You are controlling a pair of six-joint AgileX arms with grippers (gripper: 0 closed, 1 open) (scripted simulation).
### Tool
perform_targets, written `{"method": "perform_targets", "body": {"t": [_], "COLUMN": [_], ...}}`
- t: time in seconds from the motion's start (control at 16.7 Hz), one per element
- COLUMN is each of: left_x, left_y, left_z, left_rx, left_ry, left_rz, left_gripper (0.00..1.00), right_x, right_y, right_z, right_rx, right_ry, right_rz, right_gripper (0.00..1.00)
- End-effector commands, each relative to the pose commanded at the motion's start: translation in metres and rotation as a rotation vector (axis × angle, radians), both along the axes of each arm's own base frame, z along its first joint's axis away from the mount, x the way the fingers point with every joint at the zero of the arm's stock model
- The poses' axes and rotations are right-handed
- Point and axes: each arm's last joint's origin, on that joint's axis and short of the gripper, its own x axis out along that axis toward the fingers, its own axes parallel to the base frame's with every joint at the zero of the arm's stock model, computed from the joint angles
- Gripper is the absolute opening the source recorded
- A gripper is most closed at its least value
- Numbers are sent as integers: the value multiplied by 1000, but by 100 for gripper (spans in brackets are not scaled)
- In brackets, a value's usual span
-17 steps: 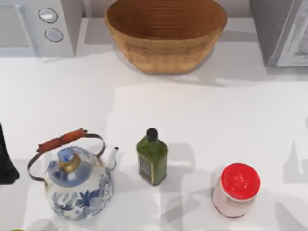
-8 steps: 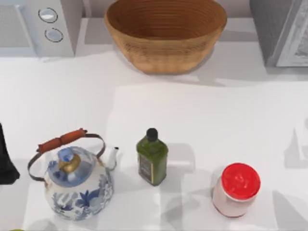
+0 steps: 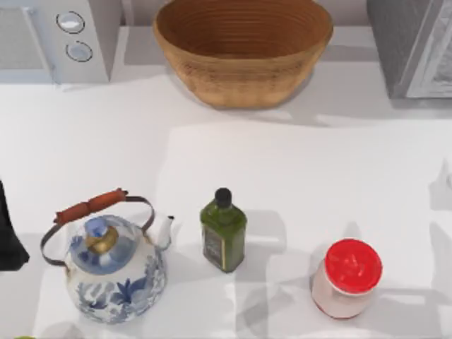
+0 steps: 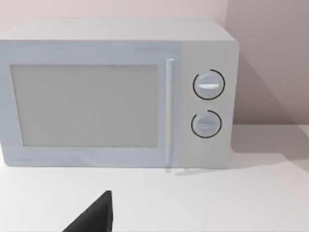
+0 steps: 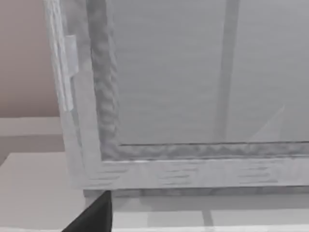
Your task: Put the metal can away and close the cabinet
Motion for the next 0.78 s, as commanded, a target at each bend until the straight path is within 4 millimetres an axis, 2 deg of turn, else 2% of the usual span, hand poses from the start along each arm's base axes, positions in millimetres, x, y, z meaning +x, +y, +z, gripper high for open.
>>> {"method": "perform_targets", "body": {"t": [0.3,0.54,0.78], "left_x": [0,0,0], "left_y": [0,0,0], "left_z": [0,0,0], "left_rx": [0,0,0], "left_ry": [0,0,0], "left_rz": [0,0,0], "left_gripper": [100,100,100], "right_x": [30,34,34], "right_y": [-22,-31,-33], "right_z": [-51,-90,-106], "right_rx": [-3,0,1], "right_ry": [104,174,200], "right_rz": [4,13,24], "right_gripper": [100,100,100]}}
